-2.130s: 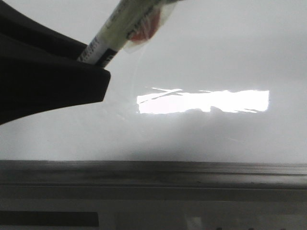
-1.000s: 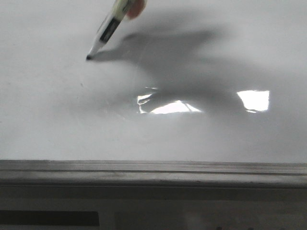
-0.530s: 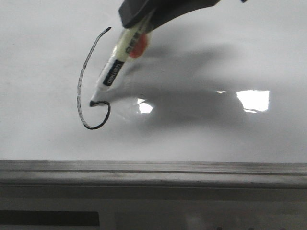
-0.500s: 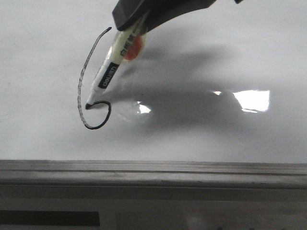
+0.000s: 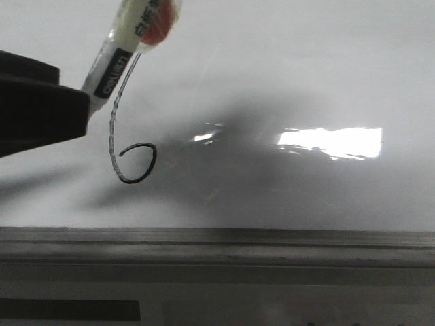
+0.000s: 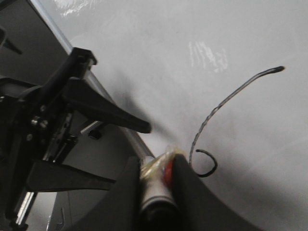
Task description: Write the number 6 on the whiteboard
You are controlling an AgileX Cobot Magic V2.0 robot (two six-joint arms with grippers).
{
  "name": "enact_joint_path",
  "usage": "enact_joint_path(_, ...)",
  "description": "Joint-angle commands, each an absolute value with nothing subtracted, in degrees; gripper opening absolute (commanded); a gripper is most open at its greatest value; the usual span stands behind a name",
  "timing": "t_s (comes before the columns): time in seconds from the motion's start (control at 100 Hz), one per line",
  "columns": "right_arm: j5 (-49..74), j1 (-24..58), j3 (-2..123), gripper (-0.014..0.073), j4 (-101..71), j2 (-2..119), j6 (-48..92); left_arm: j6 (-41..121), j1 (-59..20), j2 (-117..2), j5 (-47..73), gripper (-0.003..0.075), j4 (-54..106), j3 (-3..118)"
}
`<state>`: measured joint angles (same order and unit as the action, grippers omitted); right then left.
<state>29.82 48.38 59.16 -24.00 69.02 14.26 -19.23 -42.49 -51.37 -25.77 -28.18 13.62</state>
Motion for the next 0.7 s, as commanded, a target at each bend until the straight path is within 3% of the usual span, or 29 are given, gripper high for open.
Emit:
enact_joint_path(0.0,26.94,49.45,60.83,-0.0064,-24.49,68.40,15.08,-19.67,-43.01,-54.20,-34.69,0.0368,-27.21,15.76)
enact_joint_path(0.23,28.08,50.24,60.83,-0.0064,-24.49,69.32,15.08,-19.67,-43.01,-57.87,-35.24,0.0347,-29.74,17.92)
enact_joint_path(0.28,28.08,50.24,60.83,-0.0064,-24.49,69.32,15.08,-19.67,-43.01,-57.87,-35.24,0.0286,-31.69,18.00)
enact_joint_path(0.43,28.08,50.24,60.83,-0.0064,-24.49,69.32,15.08,-20.93,-43.01,-57.87,-35.01,-0.0021,-33.44,18.00)
enact_joint_path(0.69,28.48,50.24,60.83,-0.0052,-24.49,69.32,15.08,-21.55,-43.01,-57.87,-35.12,-0.0020,-33.44,18.00)
